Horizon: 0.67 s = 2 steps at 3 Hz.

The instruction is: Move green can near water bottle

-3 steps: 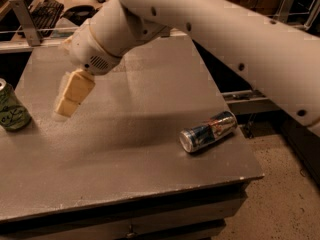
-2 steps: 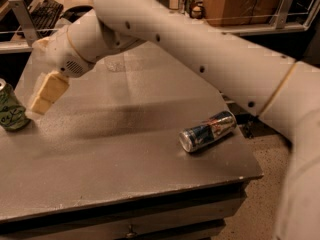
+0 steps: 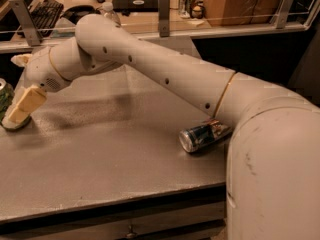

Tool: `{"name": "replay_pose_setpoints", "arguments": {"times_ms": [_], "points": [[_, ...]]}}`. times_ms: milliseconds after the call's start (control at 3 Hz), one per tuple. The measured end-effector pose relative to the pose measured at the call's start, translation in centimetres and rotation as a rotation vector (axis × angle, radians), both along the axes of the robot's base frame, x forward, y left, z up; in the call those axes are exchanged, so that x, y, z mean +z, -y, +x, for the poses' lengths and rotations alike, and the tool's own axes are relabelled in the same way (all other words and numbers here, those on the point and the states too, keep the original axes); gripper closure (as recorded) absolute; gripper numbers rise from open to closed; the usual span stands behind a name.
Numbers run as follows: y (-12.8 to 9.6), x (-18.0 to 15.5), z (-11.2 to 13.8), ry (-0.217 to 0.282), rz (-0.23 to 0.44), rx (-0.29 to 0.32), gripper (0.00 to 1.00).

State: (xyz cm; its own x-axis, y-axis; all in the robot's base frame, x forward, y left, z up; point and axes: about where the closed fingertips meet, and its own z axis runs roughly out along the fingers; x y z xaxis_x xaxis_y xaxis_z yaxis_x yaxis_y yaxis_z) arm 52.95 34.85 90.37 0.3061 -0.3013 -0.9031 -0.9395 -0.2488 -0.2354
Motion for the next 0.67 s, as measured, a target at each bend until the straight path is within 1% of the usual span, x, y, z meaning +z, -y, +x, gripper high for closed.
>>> {"name": "replay_pose_setpoints", "arguments": {"times_ms": [333, 667], "points": [[-1.68, -1.13, -0.57, -0.041, 0.033, 0.022, 0.18], [-2.06, -1.80, -1.35, -0.077, 0.047, 0.028, 0.41]]}}
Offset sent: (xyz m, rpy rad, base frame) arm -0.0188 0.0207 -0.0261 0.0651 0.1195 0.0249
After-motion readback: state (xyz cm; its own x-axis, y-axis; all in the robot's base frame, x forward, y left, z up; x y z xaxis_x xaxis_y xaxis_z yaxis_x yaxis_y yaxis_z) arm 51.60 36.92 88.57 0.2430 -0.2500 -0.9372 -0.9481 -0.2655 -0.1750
